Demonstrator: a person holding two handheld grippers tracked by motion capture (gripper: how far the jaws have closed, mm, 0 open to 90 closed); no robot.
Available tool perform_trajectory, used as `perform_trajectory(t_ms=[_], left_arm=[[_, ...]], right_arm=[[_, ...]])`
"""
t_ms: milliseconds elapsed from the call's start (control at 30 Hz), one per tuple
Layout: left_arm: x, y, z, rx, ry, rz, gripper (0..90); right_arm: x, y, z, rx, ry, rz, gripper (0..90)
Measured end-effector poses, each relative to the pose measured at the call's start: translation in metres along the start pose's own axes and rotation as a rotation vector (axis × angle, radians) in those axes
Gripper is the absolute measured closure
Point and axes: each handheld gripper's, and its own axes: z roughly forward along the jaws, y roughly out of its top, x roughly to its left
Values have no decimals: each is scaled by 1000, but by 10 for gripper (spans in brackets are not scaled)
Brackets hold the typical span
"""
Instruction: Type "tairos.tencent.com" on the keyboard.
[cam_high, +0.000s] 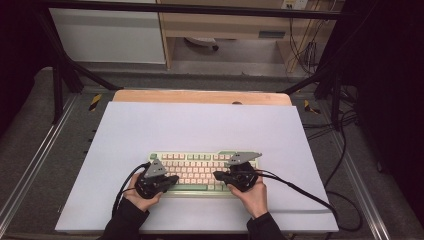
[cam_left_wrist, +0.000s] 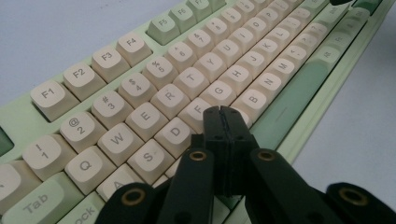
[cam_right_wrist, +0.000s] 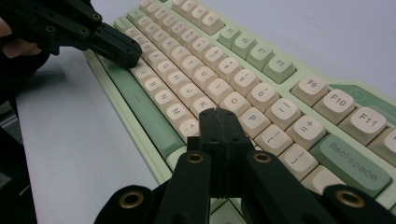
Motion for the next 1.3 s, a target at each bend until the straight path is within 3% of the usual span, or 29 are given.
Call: perform_trajectory(t_ms=[700,1300], left_arm=[[8,6,-19,-34,17,-21,898],[15,18,-22,-39,39,-28,898]], right_arm=[[-2,-1,0,2,0,3,900],[-2,-1,0,0,2,2,900]])
